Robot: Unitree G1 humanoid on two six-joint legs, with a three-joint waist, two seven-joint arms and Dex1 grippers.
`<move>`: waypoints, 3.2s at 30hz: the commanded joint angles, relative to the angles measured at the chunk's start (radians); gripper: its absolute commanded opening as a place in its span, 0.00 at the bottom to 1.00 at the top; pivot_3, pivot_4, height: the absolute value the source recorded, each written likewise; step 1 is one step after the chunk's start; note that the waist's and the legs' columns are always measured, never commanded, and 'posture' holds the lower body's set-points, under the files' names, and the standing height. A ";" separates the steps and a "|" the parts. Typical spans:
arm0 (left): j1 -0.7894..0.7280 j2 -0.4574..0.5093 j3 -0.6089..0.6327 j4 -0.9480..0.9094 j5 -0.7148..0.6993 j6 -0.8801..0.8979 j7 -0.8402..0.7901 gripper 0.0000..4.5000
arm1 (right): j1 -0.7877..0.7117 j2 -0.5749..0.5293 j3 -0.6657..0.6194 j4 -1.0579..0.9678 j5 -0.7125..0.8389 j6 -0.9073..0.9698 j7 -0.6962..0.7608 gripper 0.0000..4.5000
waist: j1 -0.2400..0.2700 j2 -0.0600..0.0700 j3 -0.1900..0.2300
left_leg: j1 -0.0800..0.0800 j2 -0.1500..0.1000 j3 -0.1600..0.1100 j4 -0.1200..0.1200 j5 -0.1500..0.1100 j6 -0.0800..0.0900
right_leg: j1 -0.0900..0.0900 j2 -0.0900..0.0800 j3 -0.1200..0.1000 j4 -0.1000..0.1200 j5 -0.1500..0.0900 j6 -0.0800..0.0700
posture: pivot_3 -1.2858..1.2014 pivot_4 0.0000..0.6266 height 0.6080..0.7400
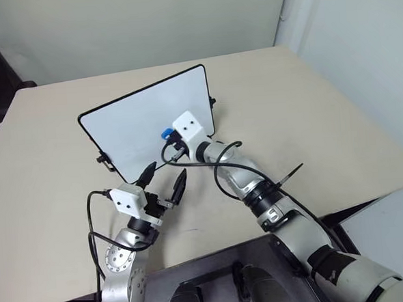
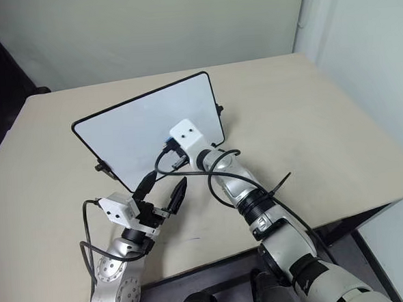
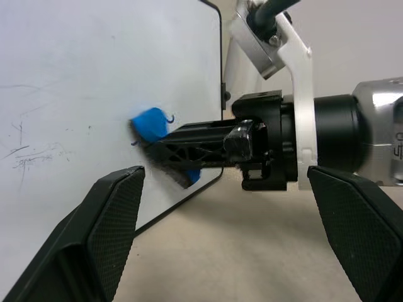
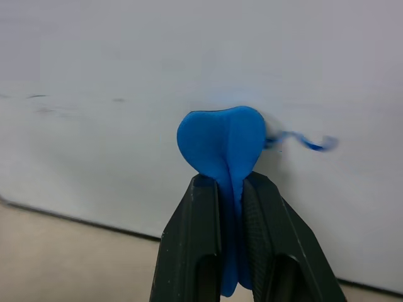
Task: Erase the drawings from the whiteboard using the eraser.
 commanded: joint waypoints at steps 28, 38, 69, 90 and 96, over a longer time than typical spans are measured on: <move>-0.005 -0.016 -0.008 -0.010 0.010 -0.022 0.002 1.00 | 0.035 0.060 0.177 -0.113 -0.061 -0.060 0.249 0.06 | -0.013 0.000 0.000 | 0.000 0.000 0.000 -0.003 -0.004 -0.006 | -0.006 0.002 -0.001 -0.001 0.000 0.000 | 0.52 0.24 1.00; 0.002 -0.016 -0.001 -0.016 0.008 -0.022 0.004 1.00 | -0.068 0.065 0.005 0.034 -0.019 0.000 0.061 0.06 | 0.003 -0.001 0.000 | 0.000 0.000 0.001 0.000 -0.005 -0.005 | -0.005 0.001 0.000 -0.001 0.002 -0.003 | 0.52 0.24 1.00; -0.013 -0.014 -0.005 -0.006 0.003 -0.015 -0.003 1.00 | -0.039 0.068 0.030 -0.022 -0.028 0.026 0.157 0.06 | -0.009 -0.003 0.001 | 0.001 -0.001 -0.002 0.000 -0.001 0.000 | -0.005 0.003 -0.003 -0.012 0.009 0.002 | 0.52 0.24 1.00; -0.026 -0.016 -0.009 0.015 0.009 -0.022 -0.009 1.00 | -0.140 0.028 -0.161 0.135 0.008 0.054 -0.051 0.06 | -0.002 -0.003 0.001 | 0.001 -0.002 0.000 0.002 -0.005 0.001 | -0.006 0.003 -0.002 -0.014 0.019 -0.001 | 0.52 0.24 1.00; -0.035 -0.016 -0.010 0.023 0.009 -0.022 -0.011 1.00 | -0.147 0.041 -0.160 0.088 0.023 0.084 0.009 0.06 | -0.004 -0.003 0.001 | 0.001 -0.002 0.000 0.001 -0.005 0.001 | -0.007 0.003 -0.002 -0.015 0.019 -0.001 | 0.52 0.24 1.00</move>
